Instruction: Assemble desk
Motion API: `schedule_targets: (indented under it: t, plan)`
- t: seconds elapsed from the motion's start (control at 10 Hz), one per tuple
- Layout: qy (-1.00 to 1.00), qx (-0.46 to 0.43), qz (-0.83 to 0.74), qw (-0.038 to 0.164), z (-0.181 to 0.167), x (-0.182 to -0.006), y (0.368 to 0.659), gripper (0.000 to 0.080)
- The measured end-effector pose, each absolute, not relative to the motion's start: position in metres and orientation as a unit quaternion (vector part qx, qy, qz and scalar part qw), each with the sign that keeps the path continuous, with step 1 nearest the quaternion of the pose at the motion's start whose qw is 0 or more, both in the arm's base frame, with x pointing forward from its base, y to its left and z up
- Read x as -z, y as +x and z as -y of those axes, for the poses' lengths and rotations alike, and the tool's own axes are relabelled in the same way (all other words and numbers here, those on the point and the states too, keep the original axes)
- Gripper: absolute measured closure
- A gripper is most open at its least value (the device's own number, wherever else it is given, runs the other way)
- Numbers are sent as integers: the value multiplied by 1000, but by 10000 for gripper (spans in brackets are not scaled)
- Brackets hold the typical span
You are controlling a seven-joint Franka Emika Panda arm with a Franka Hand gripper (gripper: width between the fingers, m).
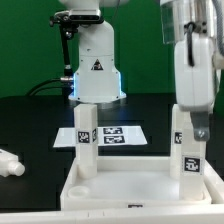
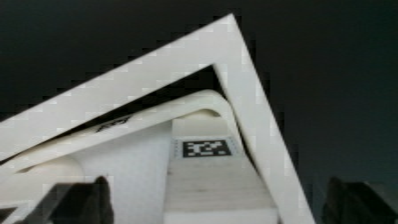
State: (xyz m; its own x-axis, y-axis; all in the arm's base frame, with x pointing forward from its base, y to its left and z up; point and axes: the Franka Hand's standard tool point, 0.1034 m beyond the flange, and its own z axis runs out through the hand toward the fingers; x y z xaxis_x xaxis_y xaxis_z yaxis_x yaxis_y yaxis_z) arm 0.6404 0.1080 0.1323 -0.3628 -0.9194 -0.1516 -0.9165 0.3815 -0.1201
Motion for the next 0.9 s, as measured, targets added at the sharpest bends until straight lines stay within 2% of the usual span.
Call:
schedule_targets:
  t: [0.1,0.2,0.3,0.7,0.9]
  plan:
    - [-564,9,-819,108,-103,-146,641,165]
    - [-564,10,-818,112,-100,-152,641,154]
    - [-562,9,-820,109,-104,-147,639,154]
    - [-584,13,-804,108,-102,-146,639,151]
    - [-652,30,-749,111,-78,-156,636,151]
